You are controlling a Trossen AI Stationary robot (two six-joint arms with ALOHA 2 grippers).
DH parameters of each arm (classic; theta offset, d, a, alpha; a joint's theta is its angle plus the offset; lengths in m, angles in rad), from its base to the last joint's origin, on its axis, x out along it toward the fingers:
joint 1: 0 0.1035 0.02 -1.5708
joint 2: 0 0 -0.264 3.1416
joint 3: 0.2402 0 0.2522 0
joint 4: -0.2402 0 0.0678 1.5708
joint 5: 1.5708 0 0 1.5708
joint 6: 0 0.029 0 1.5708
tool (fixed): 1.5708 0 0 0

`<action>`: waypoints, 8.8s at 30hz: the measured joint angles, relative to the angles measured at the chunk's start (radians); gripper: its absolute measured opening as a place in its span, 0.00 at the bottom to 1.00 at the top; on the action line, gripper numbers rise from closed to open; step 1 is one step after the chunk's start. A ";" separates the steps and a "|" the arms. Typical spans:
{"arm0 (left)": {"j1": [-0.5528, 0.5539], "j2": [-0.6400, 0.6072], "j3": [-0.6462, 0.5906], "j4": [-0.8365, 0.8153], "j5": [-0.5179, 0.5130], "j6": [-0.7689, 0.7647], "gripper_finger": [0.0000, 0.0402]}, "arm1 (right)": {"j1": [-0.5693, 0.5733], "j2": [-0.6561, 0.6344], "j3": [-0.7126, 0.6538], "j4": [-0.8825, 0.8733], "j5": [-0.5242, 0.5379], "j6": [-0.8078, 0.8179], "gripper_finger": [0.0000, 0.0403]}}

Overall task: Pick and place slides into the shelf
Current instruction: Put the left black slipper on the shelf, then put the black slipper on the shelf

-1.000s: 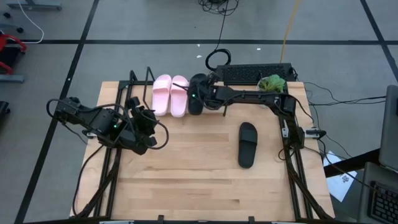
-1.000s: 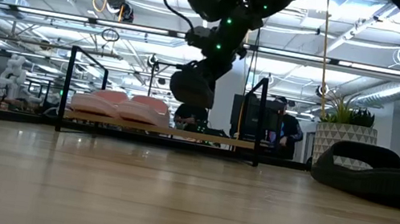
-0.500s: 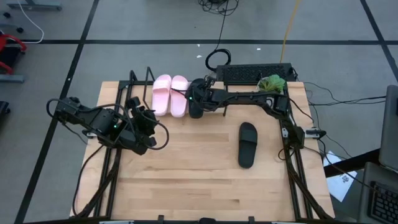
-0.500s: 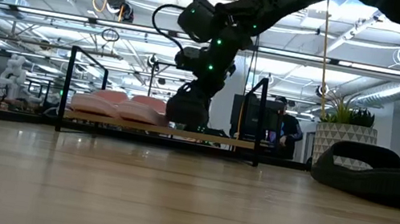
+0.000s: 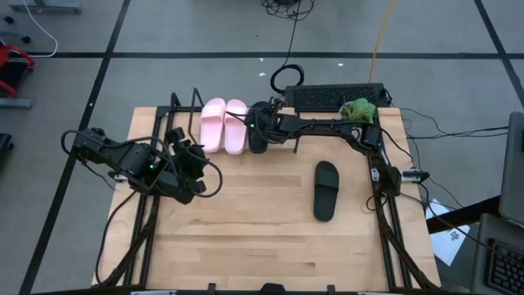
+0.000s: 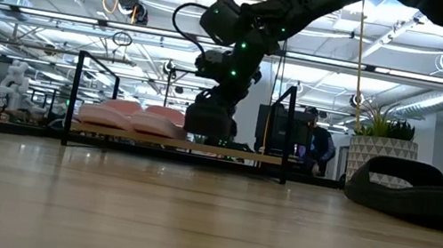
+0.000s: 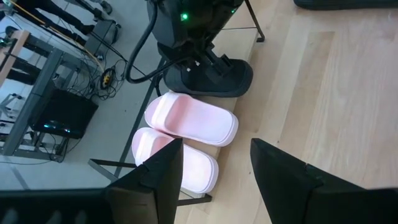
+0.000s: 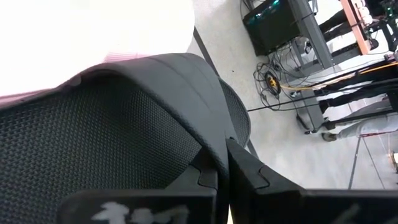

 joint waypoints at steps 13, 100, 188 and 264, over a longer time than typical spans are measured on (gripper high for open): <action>0.000 0.000 0.000 0.000 0.000 0.003 0.47 | -0.001 0.000 -0.002 -0.018 -0.006 0.017 0.00; 0.000 0.000 0.000 0.000 0.001 0.023 0.47 | -0.023 0.000 -0.081 0.160 -0.188 0.020 0.35; 0.000 0.000 0.000 0.006 -0.029 0.015 0.47 | 0.035 -0.006 -0.080 0.158 -0.158 -0.152 0.65; 0.000 0.000 0.000 0.136 -0.042 -0.075 0.47 | 0.569 -0.625 -0.827 -0.581 -0.362 0.533 0.62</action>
